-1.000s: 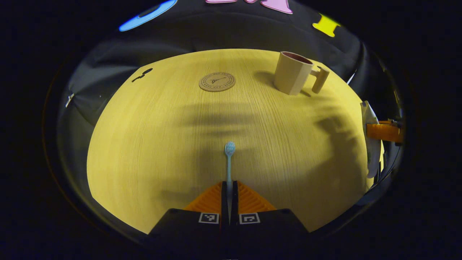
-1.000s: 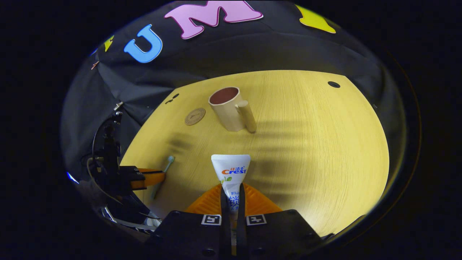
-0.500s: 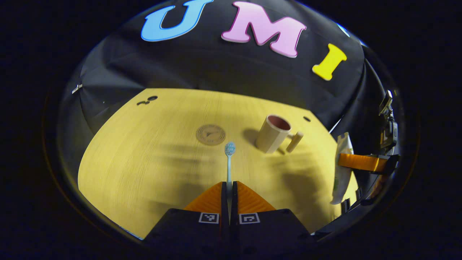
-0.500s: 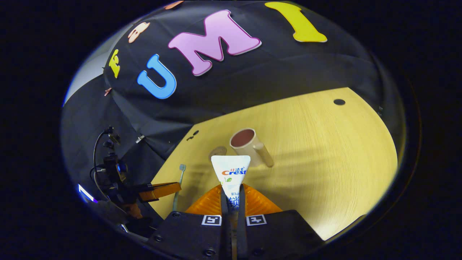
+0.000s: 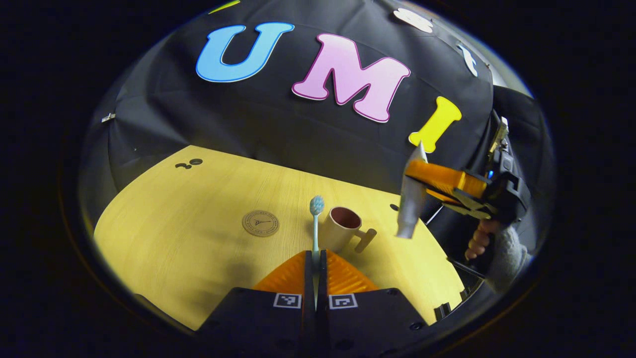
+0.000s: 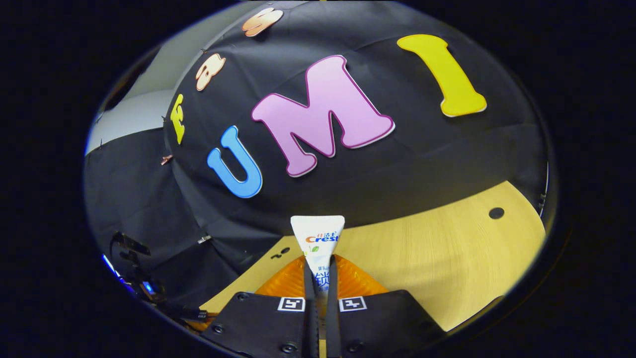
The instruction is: Put the toothbrush and toothpaste on the desktop into the cup, then pick up the cup and place it on the coaster on the desktop.
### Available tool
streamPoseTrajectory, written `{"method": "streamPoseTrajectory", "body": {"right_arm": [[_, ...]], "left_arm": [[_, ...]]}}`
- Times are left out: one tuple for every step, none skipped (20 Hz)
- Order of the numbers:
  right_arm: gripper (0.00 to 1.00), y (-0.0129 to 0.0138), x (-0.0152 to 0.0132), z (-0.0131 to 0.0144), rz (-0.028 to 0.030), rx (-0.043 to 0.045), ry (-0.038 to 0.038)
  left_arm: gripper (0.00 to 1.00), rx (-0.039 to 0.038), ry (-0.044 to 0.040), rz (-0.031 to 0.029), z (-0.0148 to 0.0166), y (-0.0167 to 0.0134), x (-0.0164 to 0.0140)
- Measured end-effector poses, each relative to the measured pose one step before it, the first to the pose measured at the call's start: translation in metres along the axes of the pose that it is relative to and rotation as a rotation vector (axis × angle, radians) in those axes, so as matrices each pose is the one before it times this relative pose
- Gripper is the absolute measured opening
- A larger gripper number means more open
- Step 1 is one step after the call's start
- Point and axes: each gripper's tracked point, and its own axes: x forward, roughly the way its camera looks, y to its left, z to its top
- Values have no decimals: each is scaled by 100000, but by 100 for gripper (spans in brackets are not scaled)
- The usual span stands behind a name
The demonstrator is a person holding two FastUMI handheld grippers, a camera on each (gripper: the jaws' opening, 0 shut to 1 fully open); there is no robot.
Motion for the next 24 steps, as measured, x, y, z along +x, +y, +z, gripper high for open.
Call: {"method": "streamPoseTrajectory", "body": {"right_arm": [[10,-264,1198,91,363,-1038,-1517],[10,-264,1107,-99,523,-925,-1318],[10,-342,1057,-225,189,-1183,-858],[10,-565,989,-349,-443,-1495,-558],[10,-470,955,-539,-326,-1471,-304],[10,-470,876,-617,-237,-1246,81],[10,-366,731,-802,-3,-800,606],[10,-321,722,-1074,-171,-1085,1085],[10,-435,616,-999,-350,-1307,1473],[10,-331,456,-927,-280,-1745,1218],[10,-328,394,-979,-191,-1849,1557],[10,-269,300,-773,-173,-756,1438],[10,-151,212,-788,-182,86,1145],[10,-209,101,-713,-408,-61,921],[10,-400,-10,-626,-1218,-758,810],[10,-343,3,-814,-1064,-379,994],[10,-155,-119,-713,-553,108,1033],[10,-93,-126,-628,-338,246,894],[10,106,-285,-443,966,586,367],[10,50,-32,-39,114,158,-1370],[10,-13,-22,-101,81,-309,-11],[10,26,-51,-78,-97,-547,-348],[10,-70,-3,-86,-273,-382,-230],[10,61,-100,-21,-359,-478,47]], "left_arm": [[6,-1347,-882,-293,-119,-402,100],[6,-816,-922,-51,-91,-348,72],[6,-203,-823,-8,-170,-301,33],[2,27,-595,210,-96,-157,-38],[6,-359,-297,350,-240,-19,-34],[6,-967,-57,135,-227,-139,-143],[6,-1255,-239,229,-133,-59,-109],[6,-1069,102,328,-175,-122,2],[6,-532,82,431,-347,170,106],[6,-398,170,493,-116,115,-8],[6,-347,189,470,-129,80,57],[6,-286,68,703,-261,34,5],[6,-273,176,563,-181,109,144],[6,-154,-113,486,-7,59,167],[6,-155,-29,347,-137,1,168],[6,-376,50,188,44,3,155],[6,-238,-160,61,-42,13,154],[6,109,-192,301,133,-16,168],[6,109,-186,214,82,41,222],[6,136,-319,412,191,70,198],[6,-21,-196,234,37,27,171],[6,-143,-525,253,333,-30,110],[6,-136,-488,-81,165,-126,155],[6,-37,-884,-72,423,-90,190]]}}
